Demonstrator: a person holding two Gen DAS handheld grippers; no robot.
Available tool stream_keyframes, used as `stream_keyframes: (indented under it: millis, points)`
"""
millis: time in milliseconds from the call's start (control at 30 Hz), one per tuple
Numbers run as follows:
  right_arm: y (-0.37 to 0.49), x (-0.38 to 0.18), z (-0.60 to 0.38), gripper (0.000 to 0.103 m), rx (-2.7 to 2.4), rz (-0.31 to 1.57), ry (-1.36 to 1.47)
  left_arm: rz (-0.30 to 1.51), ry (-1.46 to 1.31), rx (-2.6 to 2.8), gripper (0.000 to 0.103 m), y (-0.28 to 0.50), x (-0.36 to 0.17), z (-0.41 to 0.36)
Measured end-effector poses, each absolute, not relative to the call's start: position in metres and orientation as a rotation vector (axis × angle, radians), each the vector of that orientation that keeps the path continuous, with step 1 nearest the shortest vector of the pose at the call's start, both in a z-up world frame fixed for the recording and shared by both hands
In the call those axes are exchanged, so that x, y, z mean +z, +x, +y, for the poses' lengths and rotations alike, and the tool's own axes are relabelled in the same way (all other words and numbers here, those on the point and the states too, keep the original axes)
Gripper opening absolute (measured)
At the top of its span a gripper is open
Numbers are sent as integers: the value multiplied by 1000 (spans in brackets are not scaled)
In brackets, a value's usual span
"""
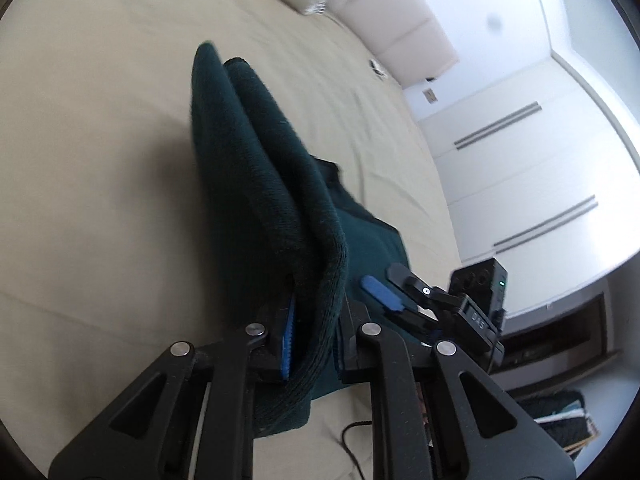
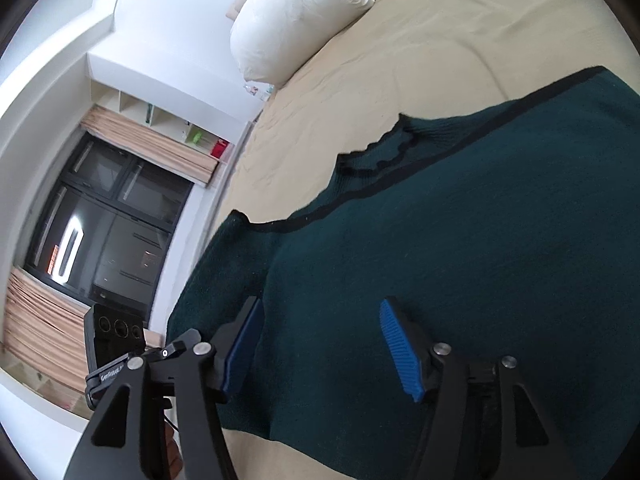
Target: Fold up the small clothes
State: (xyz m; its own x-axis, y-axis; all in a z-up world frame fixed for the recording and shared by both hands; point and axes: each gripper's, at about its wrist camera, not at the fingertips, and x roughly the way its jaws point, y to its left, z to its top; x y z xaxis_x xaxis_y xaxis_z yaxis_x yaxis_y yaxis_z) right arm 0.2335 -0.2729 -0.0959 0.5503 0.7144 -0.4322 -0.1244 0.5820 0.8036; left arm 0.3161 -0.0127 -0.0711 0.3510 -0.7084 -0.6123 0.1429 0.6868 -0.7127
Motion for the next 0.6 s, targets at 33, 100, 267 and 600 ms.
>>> stream_keyframes:
  millis: [33, 100, 267, 600]
  points:
    - [235, -97, -282, 69, 580, 846, 842, 1079, -599, -616, 13, 317, -67, -27]
    - [238, -101, -301, 72, 614, 845, 930, 1085, -537, -664, 13, 320, -63, -72]
    - [246, -112, -350, 86, 600, 822, 1074, 1151, -484, -779, 13, 317, -104, -157]
    - [267, -116, -341, 84, 570, 907, 989, 1007, -380, -857, 85, 266, -80, -135]
